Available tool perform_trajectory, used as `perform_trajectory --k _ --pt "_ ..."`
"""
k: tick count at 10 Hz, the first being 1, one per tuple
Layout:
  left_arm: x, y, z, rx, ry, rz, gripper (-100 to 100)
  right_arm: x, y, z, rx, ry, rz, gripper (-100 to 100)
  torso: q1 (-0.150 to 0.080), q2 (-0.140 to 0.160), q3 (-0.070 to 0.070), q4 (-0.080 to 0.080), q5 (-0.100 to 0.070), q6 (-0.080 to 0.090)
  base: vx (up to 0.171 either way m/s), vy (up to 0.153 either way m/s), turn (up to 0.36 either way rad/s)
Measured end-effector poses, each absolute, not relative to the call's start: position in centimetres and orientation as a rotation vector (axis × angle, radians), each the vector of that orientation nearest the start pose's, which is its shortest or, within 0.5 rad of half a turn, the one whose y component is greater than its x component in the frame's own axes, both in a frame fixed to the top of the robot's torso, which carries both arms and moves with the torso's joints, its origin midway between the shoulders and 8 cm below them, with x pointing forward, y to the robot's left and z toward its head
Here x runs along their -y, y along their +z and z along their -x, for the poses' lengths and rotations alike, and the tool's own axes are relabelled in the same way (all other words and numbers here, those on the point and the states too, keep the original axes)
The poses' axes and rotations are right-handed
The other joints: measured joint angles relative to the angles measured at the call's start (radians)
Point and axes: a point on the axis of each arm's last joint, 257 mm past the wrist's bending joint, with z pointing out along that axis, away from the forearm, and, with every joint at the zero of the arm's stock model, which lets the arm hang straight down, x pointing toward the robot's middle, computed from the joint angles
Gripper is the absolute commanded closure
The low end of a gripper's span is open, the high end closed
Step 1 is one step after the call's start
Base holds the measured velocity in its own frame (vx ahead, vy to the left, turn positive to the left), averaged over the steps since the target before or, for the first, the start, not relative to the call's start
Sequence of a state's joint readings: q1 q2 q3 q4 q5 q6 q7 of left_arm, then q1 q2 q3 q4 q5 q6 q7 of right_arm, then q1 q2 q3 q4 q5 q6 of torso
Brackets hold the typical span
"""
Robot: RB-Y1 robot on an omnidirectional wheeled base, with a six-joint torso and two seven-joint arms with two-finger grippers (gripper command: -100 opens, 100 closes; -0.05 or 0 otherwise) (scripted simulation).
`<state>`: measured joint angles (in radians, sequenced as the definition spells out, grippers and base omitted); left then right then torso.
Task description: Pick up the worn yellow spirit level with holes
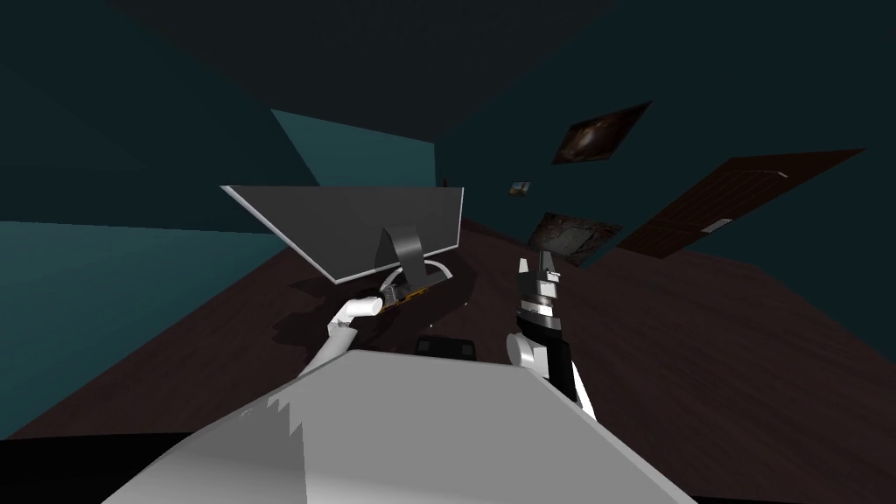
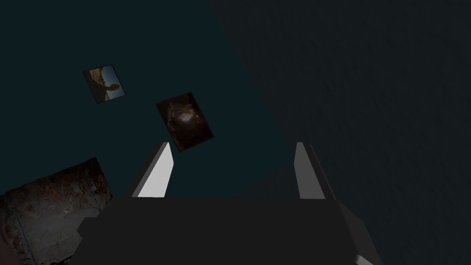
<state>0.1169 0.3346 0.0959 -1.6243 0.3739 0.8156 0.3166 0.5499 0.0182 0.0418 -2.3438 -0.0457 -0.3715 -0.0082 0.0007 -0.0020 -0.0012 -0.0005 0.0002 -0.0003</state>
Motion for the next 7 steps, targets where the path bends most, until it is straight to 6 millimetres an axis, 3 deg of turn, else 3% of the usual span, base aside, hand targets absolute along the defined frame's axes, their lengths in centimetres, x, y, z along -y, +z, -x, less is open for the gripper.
perform_trajectory --k 7 --pt "-37.7 -44.8 -38.9 -1.419 -0.605 2.410 -100 27.9 1.2 -35.0 -0.642 1.338 -0.797 0 0.000 0.001 0.000 0.000 0.000 0.000 0.024 0.015 -0.041"
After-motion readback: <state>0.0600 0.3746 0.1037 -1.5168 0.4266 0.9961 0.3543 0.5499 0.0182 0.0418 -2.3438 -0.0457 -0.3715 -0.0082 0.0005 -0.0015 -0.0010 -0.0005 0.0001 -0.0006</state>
